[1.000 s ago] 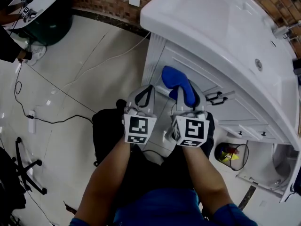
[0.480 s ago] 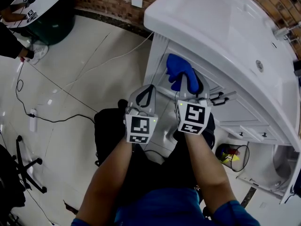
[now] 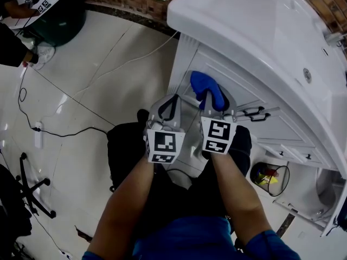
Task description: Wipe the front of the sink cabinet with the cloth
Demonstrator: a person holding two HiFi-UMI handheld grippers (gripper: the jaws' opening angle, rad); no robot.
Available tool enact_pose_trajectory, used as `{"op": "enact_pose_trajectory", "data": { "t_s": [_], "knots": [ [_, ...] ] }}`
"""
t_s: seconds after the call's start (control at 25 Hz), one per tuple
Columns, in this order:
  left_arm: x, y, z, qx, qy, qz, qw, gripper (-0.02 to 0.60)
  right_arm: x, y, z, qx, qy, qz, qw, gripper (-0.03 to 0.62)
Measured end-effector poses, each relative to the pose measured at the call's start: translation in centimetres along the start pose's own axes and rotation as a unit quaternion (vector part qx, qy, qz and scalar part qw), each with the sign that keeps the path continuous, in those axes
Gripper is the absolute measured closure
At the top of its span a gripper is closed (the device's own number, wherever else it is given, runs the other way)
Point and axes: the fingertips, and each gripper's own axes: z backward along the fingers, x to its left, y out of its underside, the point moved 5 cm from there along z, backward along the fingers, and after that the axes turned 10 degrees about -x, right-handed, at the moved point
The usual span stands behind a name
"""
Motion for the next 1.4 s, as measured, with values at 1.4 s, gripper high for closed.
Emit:
{"op": "enact_pose_trajectory", "data": {
  "t_s": [1.4],
  "knots": [
    [0.9,5.0,-2.6,0.096,-0.003,0.034,0.9948,0.575,4.7,21.1,-4.6,0.303,-0.060,0.013,0.951,0.539]
  ]
}}
